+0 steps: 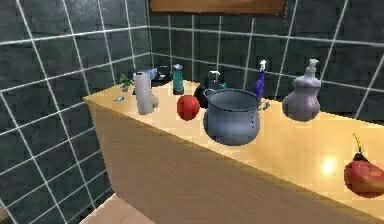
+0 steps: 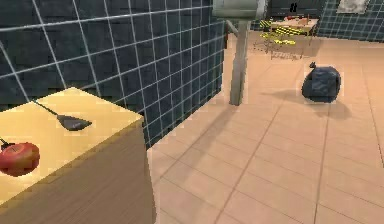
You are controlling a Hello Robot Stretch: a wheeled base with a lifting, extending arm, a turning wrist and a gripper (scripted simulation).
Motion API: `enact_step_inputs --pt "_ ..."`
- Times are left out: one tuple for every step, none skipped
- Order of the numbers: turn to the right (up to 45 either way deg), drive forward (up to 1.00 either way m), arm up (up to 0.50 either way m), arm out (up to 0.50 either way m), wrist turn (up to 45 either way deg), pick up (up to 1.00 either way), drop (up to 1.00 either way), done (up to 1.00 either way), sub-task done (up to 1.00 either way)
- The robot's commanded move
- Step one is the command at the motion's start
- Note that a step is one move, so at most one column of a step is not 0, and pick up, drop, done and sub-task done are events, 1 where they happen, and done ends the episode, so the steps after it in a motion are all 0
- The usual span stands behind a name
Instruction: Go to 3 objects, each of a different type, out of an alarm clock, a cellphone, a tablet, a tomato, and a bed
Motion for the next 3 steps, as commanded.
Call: enact_step_inputs --pt "45.0 0.0 0.0 0.0 0.0 0.0 0.0 0.0 0.0" --pt "45.0 0.0 0.0 0.0 0.0 0.0 0.0 0.0 0.0" --pt "45.0 0.0 0.0 0.0 0.0 0.0 0.0 0.0 0.0"
